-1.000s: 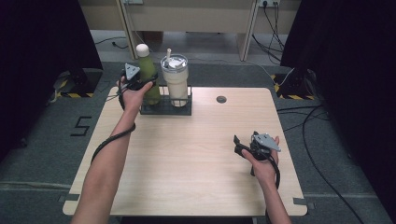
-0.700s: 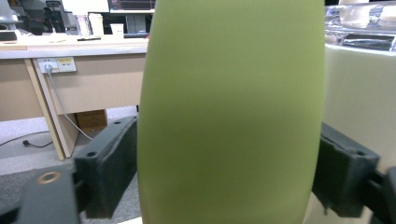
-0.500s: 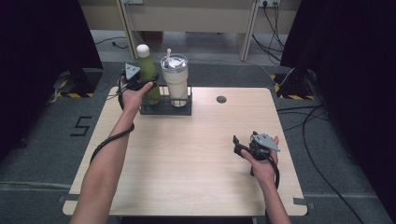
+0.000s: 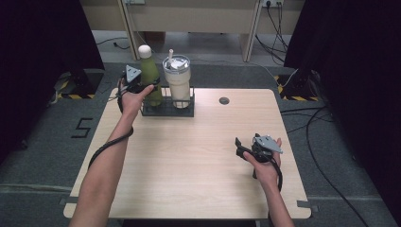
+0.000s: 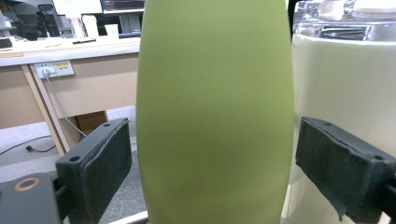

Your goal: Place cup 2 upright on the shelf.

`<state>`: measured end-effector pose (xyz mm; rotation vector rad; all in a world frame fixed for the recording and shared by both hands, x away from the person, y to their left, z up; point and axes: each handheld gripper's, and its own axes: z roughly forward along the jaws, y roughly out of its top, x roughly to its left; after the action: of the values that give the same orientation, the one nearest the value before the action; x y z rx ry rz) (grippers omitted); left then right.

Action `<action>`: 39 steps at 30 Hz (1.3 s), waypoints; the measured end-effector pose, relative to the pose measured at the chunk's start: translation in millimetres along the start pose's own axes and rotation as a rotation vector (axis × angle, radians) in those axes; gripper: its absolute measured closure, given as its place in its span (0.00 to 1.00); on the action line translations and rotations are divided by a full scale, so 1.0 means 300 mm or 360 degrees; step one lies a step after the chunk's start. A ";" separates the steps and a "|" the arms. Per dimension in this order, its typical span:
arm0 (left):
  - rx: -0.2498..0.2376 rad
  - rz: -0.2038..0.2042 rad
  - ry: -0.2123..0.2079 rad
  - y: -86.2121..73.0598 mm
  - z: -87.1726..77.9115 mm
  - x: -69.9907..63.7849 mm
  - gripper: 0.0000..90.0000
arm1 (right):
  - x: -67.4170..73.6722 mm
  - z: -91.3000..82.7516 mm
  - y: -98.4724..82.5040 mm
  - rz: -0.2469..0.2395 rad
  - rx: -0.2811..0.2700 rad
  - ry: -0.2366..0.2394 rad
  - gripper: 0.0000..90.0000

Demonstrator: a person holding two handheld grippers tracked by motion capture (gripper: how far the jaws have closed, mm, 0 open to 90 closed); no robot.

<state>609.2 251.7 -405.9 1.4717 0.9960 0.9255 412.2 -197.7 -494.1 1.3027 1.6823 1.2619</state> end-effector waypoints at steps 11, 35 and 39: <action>-0.0008 0.0024 0.0005 -0.012 -0.045 -0.005 0.11 | 0.003 0.000 0.003 -0.0005 -0.0007 0.0006 0.18; -0.0040 0.0026 -0.0014 -0.019 -0.175 -0.011 0.11 | -0.008 -0.006 0.007 0.0003 -0.0015 -0.0013 0.18; -0.0049 0.0025 -0.0021 -0.020 -0.203 -0.009 0.11 | -0.009 -0.006 0.006 -0.0002 -0.0015 -0.0016 0.18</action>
<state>551.0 270.4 -404.9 1.4599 0.9575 0.9375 411.8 -200.7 -491.9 1.3003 1.6682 1.2586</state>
